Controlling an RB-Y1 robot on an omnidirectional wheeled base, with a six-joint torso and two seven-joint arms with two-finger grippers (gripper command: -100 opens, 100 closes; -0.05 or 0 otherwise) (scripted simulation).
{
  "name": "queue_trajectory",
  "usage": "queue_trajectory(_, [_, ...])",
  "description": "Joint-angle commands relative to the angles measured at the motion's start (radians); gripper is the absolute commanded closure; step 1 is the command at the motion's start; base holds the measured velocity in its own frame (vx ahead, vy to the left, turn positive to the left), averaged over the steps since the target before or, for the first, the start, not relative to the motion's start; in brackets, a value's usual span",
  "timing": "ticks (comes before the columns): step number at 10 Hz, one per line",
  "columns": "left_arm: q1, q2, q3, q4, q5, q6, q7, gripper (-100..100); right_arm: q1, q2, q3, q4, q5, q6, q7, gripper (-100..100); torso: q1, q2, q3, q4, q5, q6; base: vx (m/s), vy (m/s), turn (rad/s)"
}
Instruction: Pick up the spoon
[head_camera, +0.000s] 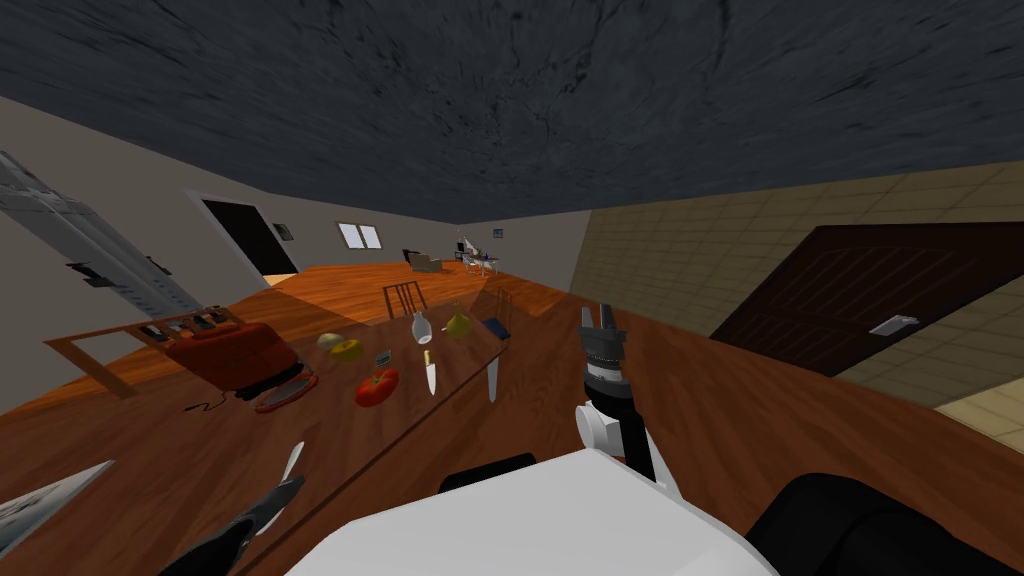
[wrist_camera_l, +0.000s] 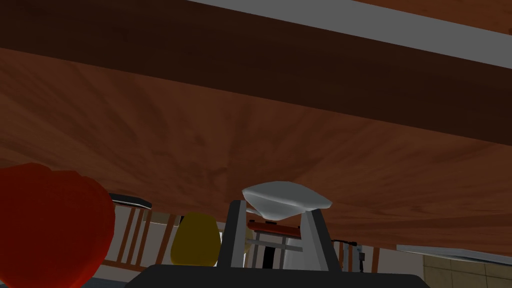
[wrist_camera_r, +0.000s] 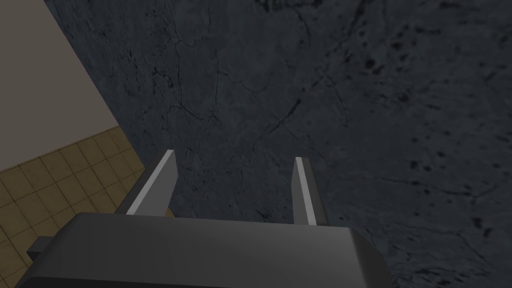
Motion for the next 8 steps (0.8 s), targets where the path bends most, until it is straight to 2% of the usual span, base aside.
queue_trajectory(1, [-0.012,-0.004,-0.003,-0.006,0.006,0.03,-0.007,100,0.0,0.0,0.0,0.0,0.0,0.0,0.0,0,0.0,0.0,0.0,0.0,0.0,0.0,-0.077,0.018,-0.031])
queue_trajectory(2, [-0.025,-0.01,-0.008,-0.037,0.019,0.07,-0.018,100,0.0,0.0,0.0,0.0,0.0,0.0,0.0,0,0.0,-0.001,-0.001,0.0,0.0,-0.001,-0.091,0.037,-0.025])
queue_trajectory(3, [-0.025,-0.01,-0.008,-0.037,0.019,0.079,-0.018,100,0.0,0.0,0.0,0.0,0.0,0.0,0.0,0,0.001,-0.001,0.0,0.0,0.0,0.0,-0.084,0.025,-0.039])
queue_trajectory(4, [-0.039,-0.015,-0.012,-0.068,0.032,0.118,-0.029,100,0.0,0.0,0.0,0.0,0.0,0.0,0.0,0,0.0,-0.001,-0.001,0.0,0.0,-0.001,-0.1,0.025,-0.039])
queue_trajectory(5, [-0.039,-0.015,-0.012,-0.068,0.032,0.127,-0.029,100,0.0,0.0,0.0,0.0,0.0,0.0,0.0,0,0.0,0.0,0.0,0.0,0.0,0.0,-0.086,0.032,-0.037])
queue_trajectory(6, [-0.052,-0.021,-0.017,-0.099,0.044,0.167,-0.04,100,0.0,0.0,0.0,0.0,0.0,0.0,0.0,0,0.001,-0.001,0.0,0.0,0.0,-0.001,-0.093,0.027,-0.037])
queue_trajectory(7, [-0.052,-0.021,-0.017,-0.099,0.044,0.175,-0.04,100,0.0,0.0,0.0,0.0,0.0,0.0,0.0,0,0.0,0.0,0.0,0.0,0.0,0.0,-0.08,0.025,-0.027])
queue_trajectory(8, [-0.05,-0.022,-0.015,-0.093,0.041,0.162,-0.038,100,0.0,0.0,0.0,0.0,0.0,0.0,0.0,0,0.0,-0.001,-0.001,0.0,0.0,-0.001,-0.03,0.011,-0.006])
